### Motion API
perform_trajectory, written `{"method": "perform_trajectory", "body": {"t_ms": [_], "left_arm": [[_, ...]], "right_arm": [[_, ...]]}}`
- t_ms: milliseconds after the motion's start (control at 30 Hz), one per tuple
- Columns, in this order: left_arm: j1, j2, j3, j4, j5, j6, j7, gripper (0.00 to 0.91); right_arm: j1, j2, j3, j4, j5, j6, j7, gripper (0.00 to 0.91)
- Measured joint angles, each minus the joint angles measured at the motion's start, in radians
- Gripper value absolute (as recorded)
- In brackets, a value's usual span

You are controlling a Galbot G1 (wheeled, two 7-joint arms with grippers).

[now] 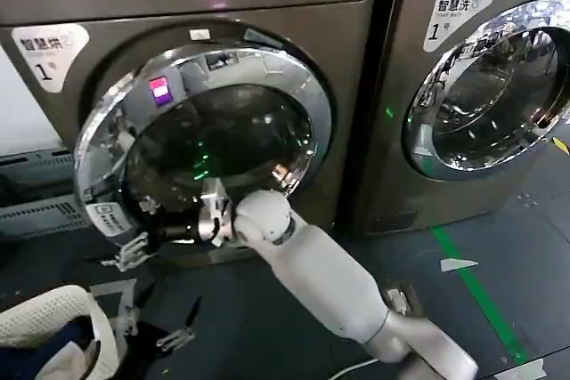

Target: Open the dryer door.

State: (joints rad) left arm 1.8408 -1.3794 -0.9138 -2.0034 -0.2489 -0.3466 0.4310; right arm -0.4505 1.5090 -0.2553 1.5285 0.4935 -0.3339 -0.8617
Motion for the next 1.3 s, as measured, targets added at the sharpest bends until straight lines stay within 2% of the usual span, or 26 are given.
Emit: {"method": "perform_trajectory", "body": {"t_ms": [200, 700, 800, 900, 1300], "left_arm": [[-0.032, 0.036, -0.069, 0.037, -0.043, 0.012, -0.038, 0.907], [-0.057, 0.086, -0.194, 0.093, -0.101, 0.059, -0.05, 0.907], [-0.064, 0.101, -0.195, 0.09, -0.119, 0.084, -0.06, 0.907], [-0.079, 0.119, -0.201, 0.085, -0.136, 0.143, -0.074, 0.907], [-0.148, 0.19, -0.239, 0.091, -0.235, 0.164, 0.006, 0.907]], "right_arm": [[-0.003, -0.018, -0.001, 0.012, -0.001, 0.017, -0.037, 0.907], [-0.017, -0.071, -0.004, 0.055, 0.009, 0.044, -0.143, 0.907], [-0.023, -0.08, 0.001, 0.059, 0.013, 0.044, -0.174, 0.907], [-0.03, -0.092, 0.006, 0.072, 0.014, 0.044, -0.199, 0.907], [-0.053, -0.152, 0.035, 0.131, 0.045, 0.041, -0.283, 0.907]]}}
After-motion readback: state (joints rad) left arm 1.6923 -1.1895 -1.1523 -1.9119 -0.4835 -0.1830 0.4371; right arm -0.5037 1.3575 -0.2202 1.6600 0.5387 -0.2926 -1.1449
